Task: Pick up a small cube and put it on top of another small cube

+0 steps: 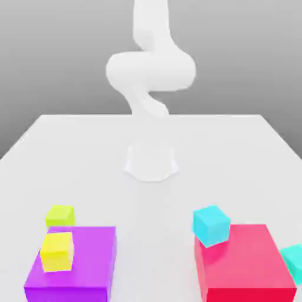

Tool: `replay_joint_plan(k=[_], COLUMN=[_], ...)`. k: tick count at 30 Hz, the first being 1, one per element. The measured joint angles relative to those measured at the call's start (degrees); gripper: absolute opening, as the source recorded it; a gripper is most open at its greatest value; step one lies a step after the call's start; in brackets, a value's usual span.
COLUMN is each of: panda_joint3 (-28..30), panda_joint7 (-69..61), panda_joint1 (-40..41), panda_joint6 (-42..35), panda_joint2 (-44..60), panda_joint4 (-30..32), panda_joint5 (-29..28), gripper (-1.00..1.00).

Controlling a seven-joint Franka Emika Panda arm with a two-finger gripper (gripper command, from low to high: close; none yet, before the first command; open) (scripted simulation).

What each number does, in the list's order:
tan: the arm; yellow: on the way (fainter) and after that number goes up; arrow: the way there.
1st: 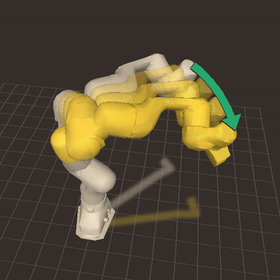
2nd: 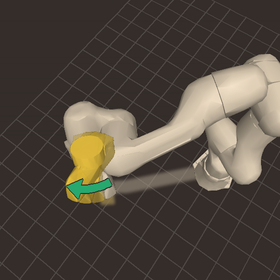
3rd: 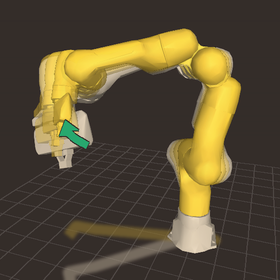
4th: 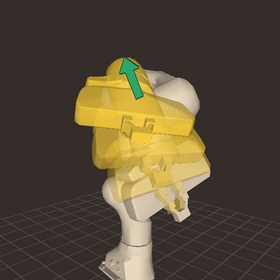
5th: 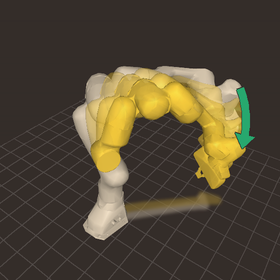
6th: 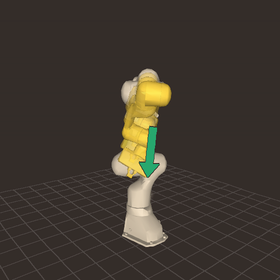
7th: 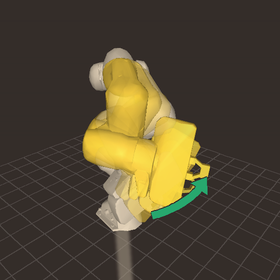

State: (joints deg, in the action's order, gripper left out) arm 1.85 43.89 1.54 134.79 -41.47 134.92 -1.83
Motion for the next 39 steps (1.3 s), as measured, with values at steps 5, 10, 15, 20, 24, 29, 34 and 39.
replay_joint_plan(k=[5,10,15,20,24,29,34,39], panda_joint3=[5.3,11.5,18.7,21.0,12.0,4.8,4.6,11.7], panda_joint7=[-5.0,-10.9,-19.5,-32.5,-41.2,-44.7,-44.4,-36.0], panda_joint1=[3.7,7.2,10.2,13.5,20.2,26.4,26.6,22.3], panda_joint6=[7.1,14.0,21.6,29.1,35.5,39.8,39.7,32.7], panda_joint2=[10.4,20.6,31.8,42.9,51.5,56.8,56.7,47.6], panda_joint4=[7.1,14.1,21.4,26.9,25.8,24.7,24.7,26.7], panda_joint5=[-3.7,-5.9,-5.1,4.4,15.6,20.1,19.8,8.6], gripper=[0.00,0.00,0.00,0.00,0.00,-1.00,-1.00,-1.00])
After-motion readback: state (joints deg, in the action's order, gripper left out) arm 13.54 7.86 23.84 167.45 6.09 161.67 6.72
